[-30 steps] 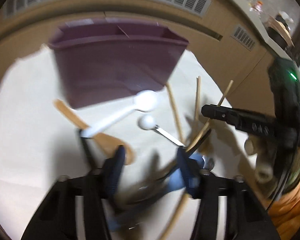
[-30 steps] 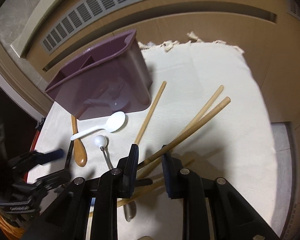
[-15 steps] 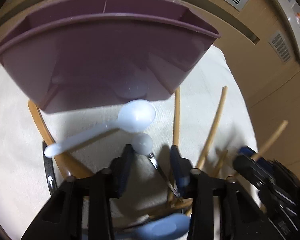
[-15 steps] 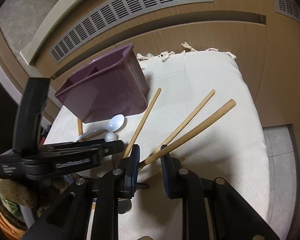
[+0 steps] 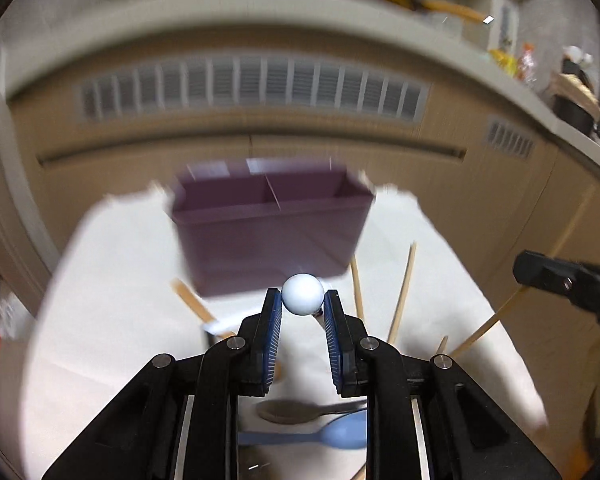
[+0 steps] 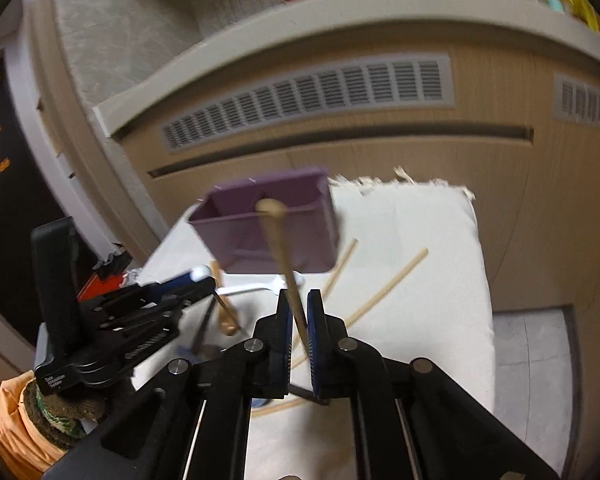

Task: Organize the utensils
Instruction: 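Lift and carry the ball spoon and chopstick toward the purple caddy with both tools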

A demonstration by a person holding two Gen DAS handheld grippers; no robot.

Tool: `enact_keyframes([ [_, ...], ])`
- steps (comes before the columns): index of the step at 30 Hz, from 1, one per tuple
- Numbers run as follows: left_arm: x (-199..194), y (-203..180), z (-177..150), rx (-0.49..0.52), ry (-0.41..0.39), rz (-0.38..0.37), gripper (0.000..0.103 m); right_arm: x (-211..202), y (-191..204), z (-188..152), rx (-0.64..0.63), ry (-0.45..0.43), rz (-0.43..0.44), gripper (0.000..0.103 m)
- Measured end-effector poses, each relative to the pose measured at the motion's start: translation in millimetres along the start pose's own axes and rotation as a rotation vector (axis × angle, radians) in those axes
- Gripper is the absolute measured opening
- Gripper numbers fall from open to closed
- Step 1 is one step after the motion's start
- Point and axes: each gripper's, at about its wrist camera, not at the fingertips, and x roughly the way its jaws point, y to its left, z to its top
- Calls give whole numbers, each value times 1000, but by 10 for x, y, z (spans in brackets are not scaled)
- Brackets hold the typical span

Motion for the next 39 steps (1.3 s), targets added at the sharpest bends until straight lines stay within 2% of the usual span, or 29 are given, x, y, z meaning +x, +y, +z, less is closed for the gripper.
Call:
enact_keyframes([
  [5,-559,124,20,43,-115,37,22,-261,229,36,-76,-32,-23,6],
  [11,-916,272,68,36,-166,51,22,-467,354,102,-101,-58,-14,6],
  [15,-1072,272,12,58,-178,42,22,-362,415,22,-182,51,2,6],
  [16,-1111,275,-29,68,-179,43,22,-311,413,-37,-202,81,6,7],
  [19,-1137,299,-129,80,-162,43,22,-106,317,-314,-233,180,-6,21],
  [22,-1128,331,-198,83,-140,44,22,141,212,-641,-252,278,-23,21],
  [26,-1118,360,-272,80,-120,40,22,407,133,-912,-282,349,-67,21],
  [33,-1081,385,-362,79,-83,36,22,691,-76,-969,-214,378,-96,20],
  [34,-1074,383,-371,79,-78,37,22,711,-72,-972,-218,383,-100,11],
  [35,-1067,383,-380,79,-73,38,22,722,-59,-966,-224,387,-108,7],
  [39,-1084,379,-395,82,-68,40,22,501,26,-854,-204,328,-65,7],
])
